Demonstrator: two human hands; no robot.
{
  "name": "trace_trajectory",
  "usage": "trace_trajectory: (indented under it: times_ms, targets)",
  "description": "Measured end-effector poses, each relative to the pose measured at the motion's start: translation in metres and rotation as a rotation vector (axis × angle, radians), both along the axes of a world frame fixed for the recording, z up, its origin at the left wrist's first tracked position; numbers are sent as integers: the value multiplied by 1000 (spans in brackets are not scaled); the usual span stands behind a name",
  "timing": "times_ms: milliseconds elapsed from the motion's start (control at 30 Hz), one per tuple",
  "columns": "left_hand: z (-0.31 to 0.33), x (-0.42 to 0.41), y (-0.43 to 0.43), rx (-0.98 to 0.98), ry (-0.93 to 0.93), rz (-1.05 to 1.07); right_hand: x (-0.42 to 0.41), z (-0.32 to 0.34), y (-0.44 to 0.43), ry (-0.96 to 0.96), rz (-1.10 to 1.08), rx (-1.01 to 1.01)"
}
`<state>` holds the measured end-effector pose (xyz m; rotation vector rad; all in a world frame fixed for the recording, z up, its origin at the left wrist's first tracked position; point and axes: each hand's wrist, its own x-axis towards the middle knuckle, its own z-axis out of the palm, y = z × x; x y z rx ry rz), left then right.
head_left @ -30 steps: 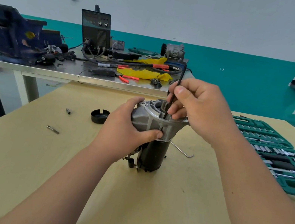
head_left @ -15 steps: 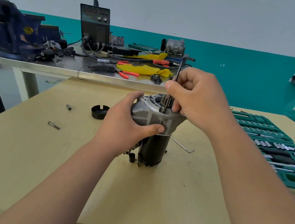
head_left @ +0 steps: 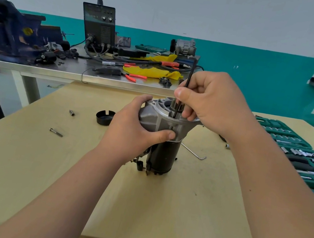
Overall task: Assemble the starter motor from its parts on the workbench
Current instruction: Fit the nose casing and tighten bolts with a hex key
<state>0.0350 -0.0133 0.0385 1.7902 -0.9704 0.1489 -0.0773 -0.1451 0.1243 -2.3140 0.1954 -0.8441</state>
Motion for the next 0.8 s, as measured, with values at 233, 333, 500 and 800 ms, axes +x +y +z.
trace_trajectory:
  times_ms: [233,333,500,800]
  targets:
    - [-1,-1,-1,5,9,10,3,-2,2,-17,-112,-77]
    - [-1,-2,-2,27,-2,14,4,-3,2,-52,-154,-96]
    - [0,-1,-2,48,-12,4,5,-1,2,-62,-83,-124]
    - [5,7,3,119,-6,-76,1,4,-1,-56,-65,-37]
